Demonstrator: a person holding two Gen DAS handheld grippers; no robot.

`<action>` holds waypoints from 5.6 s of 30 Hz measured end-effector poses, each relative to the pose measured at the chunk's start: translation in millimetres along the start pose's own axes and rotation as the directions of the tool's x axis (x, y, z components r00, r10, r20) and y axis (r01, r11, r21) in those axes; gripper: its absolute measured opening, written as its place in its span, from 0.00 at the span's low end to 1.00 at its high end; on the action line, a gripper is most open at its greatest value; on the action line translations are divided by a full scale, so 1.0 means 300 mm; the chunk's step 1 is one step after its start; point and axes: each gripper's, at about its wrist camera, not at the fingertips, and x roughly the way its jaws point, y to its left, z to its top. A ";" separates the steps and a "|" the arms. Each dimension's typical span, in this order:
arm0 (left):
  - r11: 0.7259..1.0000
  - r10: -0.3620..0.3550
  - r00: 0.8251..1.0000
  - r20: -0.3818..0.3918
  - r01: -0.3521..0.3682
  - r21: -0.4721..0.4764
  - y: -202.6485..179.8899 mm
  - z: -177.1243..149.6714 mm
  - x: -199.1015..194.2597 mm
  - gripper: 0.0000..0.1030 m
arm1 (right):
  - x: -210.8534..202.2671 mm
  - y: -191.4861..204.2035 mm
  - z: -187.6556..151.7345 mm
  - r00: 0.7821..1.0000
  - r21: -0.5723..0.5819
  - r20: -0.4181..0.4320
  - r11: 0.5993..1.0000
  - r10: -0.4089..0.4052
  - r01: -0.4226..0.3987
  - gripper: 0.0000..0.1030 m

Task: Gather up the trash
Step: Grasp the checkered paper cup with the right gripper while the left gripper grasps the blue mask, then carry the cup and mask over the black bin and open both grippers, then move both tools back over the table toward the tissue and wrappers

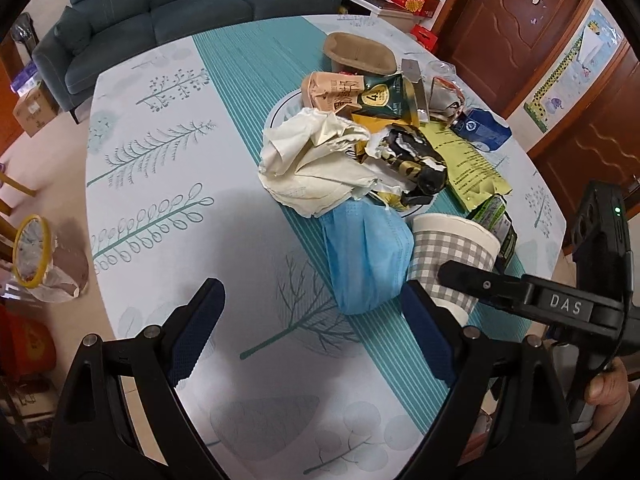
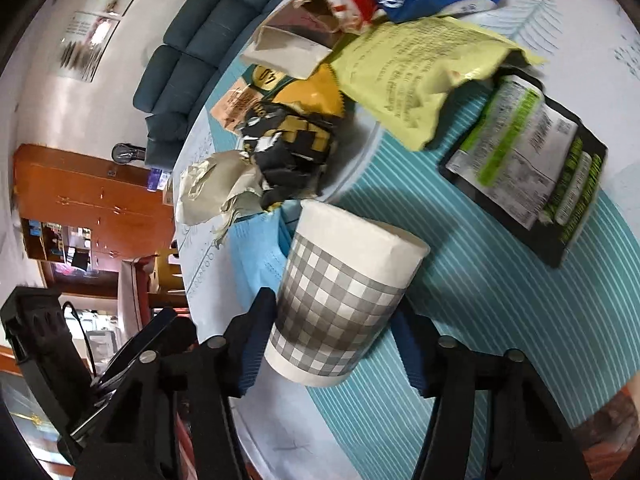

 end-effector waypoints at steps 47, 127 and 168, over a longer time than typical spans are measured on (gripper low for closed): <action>0.885 -0.196 0.973 -0.125 0.230 0.404 -0.805 -0.345 -0.098 0.02 | -0.643 -0.634 -0.466 0.947 0.046 0.289 0.990 -0.140 0.133 0.35; 0.860 -0.082 0.985 -0.154 0.148 0.488 -1.190 -0.612 0.219 0.59 | -0.659 -0.942 -0.594 0.910 0.190 0.168 0.918 -0.379 0.347 0.64; 0.986 0.097 0.983 0.154 -0.116 0.117 -0.069 0.125 -0.183 0.59 | -0.319 0.131 0.104 0.961 -0.335 0.238 0.917 -0.142 0.219 0.64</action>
